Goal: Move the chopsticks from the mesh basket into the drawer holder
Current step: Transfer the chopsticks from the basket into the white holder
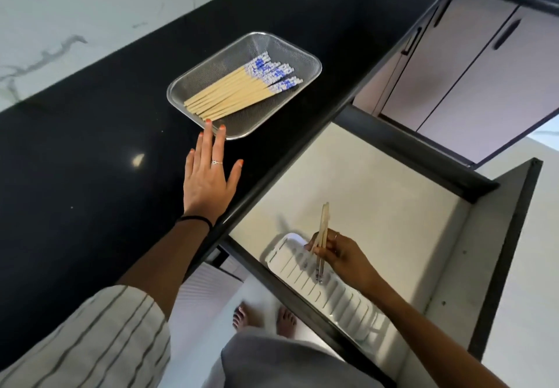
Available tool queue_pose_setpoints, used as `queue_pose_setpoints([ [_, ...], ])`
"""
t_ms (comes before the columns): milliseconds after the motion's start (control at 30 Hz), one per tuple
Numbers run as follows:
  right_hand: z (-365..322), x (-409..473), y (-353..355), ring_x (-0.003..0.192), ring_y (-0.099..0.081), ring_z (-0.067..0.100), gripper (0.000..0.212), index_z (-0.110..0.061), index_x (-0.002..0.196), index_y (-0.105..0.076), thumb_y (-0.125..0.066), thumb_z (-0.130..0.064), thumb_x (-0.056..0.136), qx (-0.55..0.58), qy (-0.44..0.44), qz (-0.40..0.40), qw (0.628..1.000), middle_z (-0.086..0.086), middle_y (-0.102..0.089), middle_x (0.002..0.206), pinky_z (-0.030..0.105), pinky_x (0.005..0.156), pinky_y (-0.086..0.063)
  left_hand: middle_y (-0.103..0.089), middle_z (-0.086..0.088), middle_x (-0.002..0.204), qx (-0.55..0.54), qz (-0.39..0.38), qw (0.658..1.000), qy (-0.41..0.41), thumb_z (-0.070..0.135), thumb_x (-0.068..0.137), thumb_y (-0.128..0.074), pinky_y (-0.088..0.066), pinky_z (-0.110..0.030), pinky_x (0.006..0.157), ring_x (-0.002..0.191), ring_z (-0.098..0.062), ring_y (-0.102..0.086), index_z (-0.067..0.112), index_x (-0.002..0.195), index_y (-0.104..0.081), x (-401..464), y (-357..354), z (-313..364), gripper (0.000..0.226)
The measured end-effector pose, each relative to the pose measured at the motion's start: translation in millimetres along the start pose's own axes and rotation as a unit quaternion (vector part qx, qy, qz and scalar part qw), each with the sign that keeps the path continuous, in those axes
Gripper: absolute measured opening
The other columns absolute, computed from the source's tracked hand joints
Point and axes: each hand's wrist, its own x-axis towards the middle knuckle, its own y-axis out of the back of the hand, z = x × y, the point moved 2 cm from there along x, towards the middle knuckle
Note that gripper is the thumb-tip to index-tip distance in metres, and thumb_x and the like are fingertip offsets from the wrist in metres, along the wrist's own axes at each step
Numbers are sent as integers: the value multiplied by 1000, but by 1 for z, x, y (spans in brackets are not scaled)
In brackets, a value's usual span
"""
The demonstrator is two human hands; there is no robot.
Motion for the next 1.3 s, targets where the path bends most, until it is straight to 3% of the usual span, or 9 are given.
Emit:
queue_pose_setpoints([
  [133,22,-6,-18,91,-62,-14,12,-12,102,-64,-56,-9,93,-31,-12,2,999,-13,-70,98,0,78,-42,-2,-3,162,-4,2,1000,-2,45,100,-37,-24,-47,116,144,-26,-24,23,153,-4,0,2,0,67],
  [300,12,1,-14,92,-68,-1,3,-12,95,-57,-55,-13,94,-29,-11,-9,999,-1,-72,94,8,79,-48,-3,-3,162,-19,5,1000,-1,43,100,-38,-25,-48,116,144,-27,-26,22,153,-7,1,4,2,65],
  [400,-2,2,-5,84,-68,5,23,-27,85,-54,-55,-6,92,-99,-20,-48,994,-9,-67,84,11,72,-49,-3,-3,162,-20,7,1000,0,43,100,-37,-25,-48,116,143,-27,-27,23,153,-7,1,3,2,64],
  [533,1,1,-2,83,-66,27,15,-22,86,-56,-57,-7,84,-239,-77,-140,958,10,-69,90,30,72,-50,-3,-4,162,-17,9,1000,-3,43,100,-37,-27,-47,115,142,-28,-29,22,153,-7,0,4,2,64],
  [700,27,-9,-18,93,-67,23,19,-13,101,-64,-51,-8,86,-311,-154,-206,915,9,-71,103,24,75,-49,-4,-6,162,-18,10,1000,-8,41,101,-38,-28,-47,115,141,-26,-30,18,153,-10,1,6,4,63],
  [833,43,-11,-31,107,-62,27,25,-7,110,-63,-51,-13,89,-338,-173,-214,900,11,-67,114,33,91,-50,-4,-6,162,-25,8,1000,-6,40,101,-38,-29,-47,114,142,-25,-30,18,153,-11,0,7,5,62],
  [1000,52,-18,-39,102,-64,28,32,-8,109,-62,-46,-32,95,-360,-170,-194,896,12,-68,108,31,88,-49,-5,-6,162,-31,8,999,-5,39,101,-38,-30,-47,114,142,-23,-29,18,153,-13,1,7,5,62],
  [1167,55,-18,-35,93,-65,23,23,-10,94,-67,-52,-26,92,-352,-191,-168,901,10,-70,102,30,82,-50,-5,-6,162,-29,8,1000,-9,39,101,-38,-30,-47,114,142,-23,-29,18,153,-13,1,7,4,62],
  [1300,53,-17,-26,105,-60,29,25,-11,112,-61,-51,-20,91,-352,-210,-164,897,13,-63,114,38,91,-50,-6,-5,162,-31,11,999,-9,40,101,-37,-30,-46,114,141,-23,-30,19,153,-13,0,7,5,61],
])
